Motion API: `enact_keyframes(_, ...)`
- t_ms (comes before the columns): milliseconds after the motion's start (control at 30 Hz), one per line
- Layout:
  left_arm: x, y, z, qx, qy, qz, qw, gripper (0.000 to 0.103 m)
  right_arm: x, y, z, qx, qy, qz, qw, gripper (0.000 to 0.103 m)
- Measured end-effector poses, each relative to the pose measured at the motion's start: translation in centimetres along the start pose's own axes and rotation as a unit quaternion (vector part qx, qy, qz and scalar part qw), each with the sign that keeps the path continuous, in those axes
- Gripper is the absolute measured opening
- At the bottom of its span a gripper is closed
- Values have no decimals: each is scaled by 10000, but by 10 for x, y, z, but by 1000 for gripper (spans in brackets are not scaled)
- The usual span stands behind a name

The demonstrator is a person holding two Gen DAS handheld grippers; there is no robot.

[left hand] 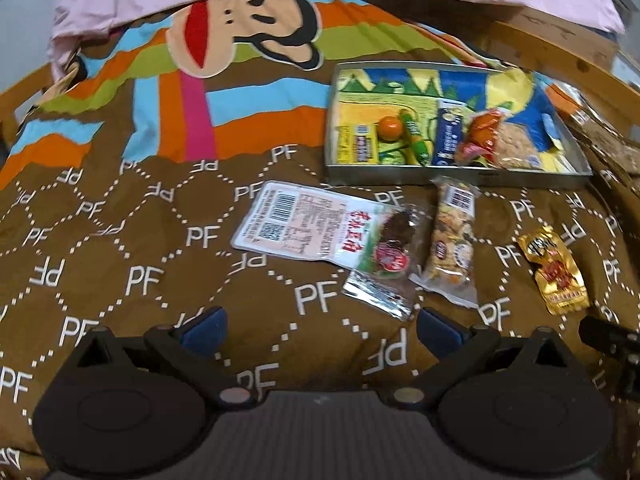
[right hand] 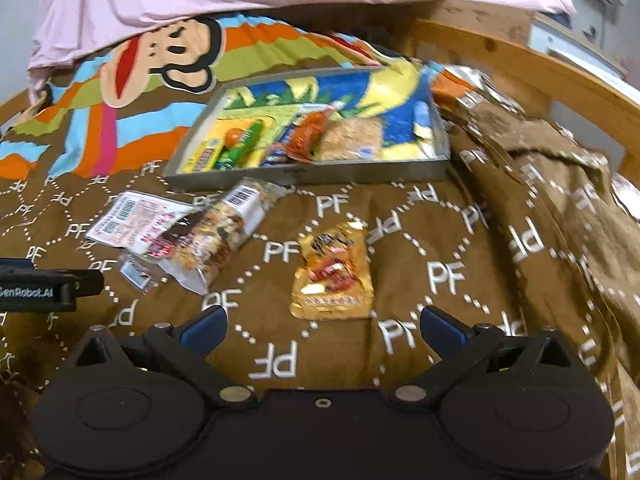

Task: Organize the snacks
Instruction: 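Grasp the gold duck-neck packet with the right tool while the left tool grasps the mixed-nut bar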

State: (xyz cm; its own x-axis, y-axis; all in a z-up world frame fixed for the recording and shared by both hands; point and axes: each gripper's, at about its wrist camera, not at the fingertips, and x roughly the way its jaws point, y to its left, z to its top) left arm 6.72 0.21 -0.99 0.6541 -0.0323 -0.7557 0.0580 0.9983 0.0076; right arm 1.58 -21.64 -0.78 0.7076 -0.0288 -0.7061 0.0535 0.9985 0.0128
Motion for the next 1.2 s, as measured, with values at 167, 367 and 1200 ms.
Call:
enact_keyframes(167,3,2,5,-186,-66,54,9998,103,10,7,4,-174,-122,18,9998,102)
enact_keyframes(367,12,-3,12,-321,-164,-34,9993,103,16,7,9,-198,-269,-24,9994,102)
enact_keyframes(1200,61,-62,36,1081,-890,-1127,9837,103,73,-16,21,-295,-253,13,9992,95)
